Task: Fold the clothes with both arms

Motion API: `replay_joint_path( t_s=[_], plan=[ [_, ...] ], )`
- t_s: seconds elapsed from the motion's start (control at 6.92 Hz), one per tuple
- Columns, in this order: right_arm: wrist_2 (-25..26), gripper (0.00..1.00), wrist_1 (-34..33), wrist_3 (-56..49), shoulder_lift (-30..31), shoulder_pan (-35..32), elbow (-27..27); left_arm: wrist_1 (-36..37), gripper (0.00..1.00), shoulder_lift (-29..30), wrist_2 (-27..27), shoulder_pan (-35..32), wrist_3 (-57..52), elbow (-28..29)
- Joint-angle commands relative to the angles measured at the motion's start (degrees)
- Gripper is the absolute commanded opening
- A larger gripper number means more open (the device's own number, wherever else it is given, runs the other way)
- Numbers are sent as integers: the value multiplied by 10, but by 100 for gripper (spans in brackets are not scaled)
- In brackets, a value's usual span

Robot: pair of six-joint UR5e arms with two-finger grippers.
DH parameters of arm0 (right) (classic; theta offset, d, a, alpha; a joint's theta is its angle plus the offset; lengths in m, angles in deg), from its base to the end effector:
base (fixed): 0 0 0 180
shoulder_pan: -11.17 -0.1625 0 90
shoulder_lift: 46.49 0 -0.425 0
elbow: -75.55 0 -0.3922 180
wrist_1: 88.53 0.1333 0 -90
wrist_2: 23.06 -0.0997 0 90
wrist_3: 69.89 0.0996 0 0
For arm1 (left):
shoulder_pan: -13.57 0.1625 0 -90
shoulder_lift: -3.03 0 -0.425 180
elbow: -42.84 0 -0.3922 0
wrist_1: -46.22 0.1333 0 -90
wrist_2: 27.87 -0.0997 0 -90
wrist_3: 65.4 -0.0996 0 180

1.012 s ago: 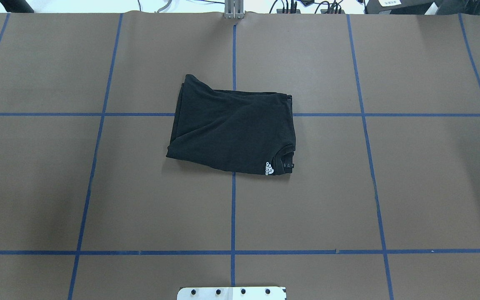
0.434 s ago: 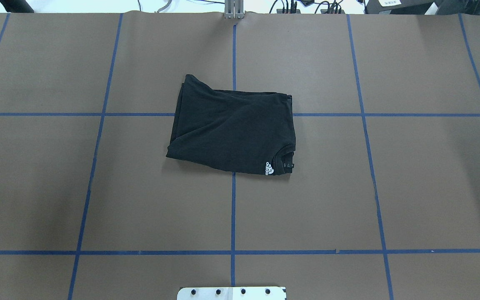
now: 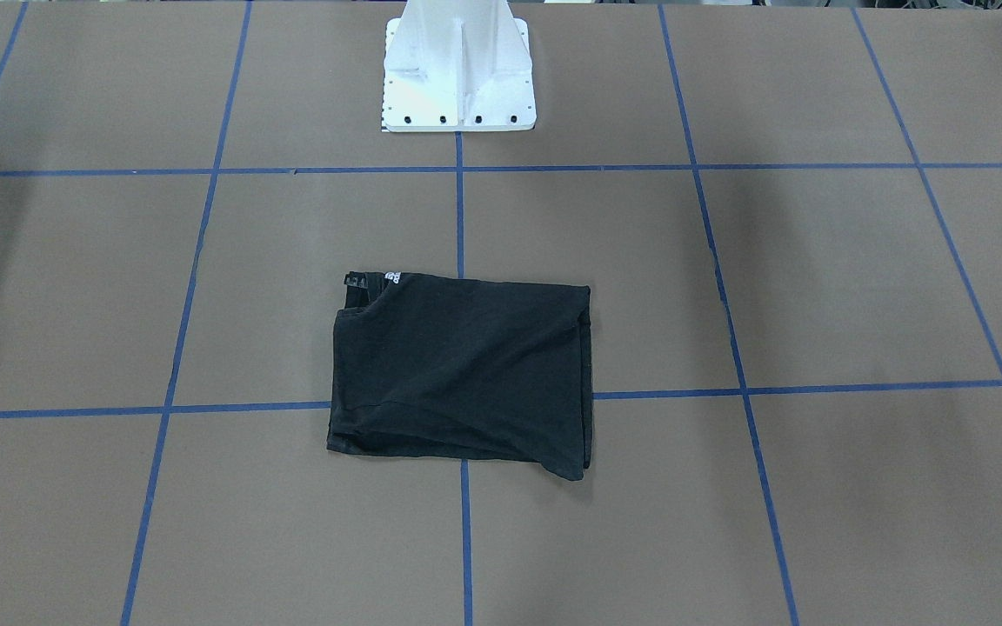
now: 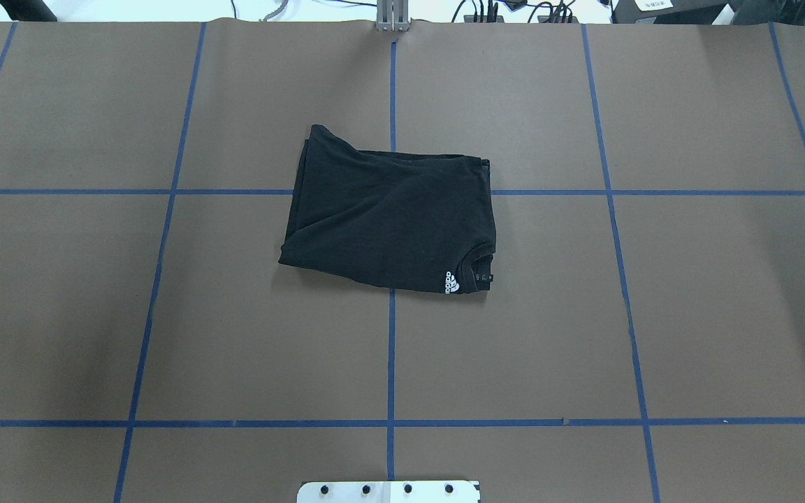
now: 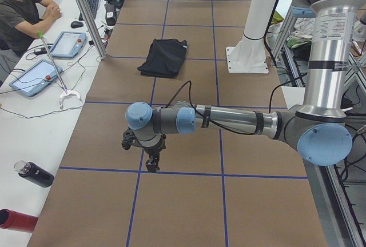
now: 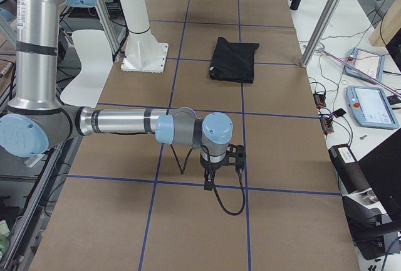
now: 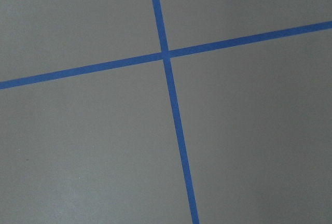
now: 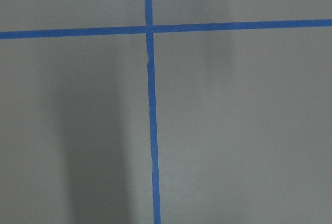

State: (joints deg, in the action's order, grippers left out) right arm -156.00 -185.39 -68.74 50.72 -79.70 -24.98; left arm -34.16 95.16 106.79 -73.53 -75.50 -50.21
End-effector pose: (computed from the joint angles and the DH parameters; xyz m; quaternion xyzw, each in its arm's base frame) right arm 0.0720 -0.4322 0.6404 -0.0296 -0.3658 0.0277 0.9298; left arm -0.0379 -0.5029 0.6301 -0.0119 0.3812 0.0900 0.9200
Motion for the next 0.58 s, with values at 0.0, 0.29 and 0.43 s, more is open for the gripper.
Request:
replay_joint_path(
  t_s=[0.0,0.29,0.43],
  plan=[
    [-3,100,0,57,-1,0,-5,0,100,1,1,0,27,1],
    [-6,100,-1,57,-1,1,2,0,100,1,1,1,26,1],
    [-6,100,0,57,-1,0,2,0,100,1,1,1,27,1]
  ],
)
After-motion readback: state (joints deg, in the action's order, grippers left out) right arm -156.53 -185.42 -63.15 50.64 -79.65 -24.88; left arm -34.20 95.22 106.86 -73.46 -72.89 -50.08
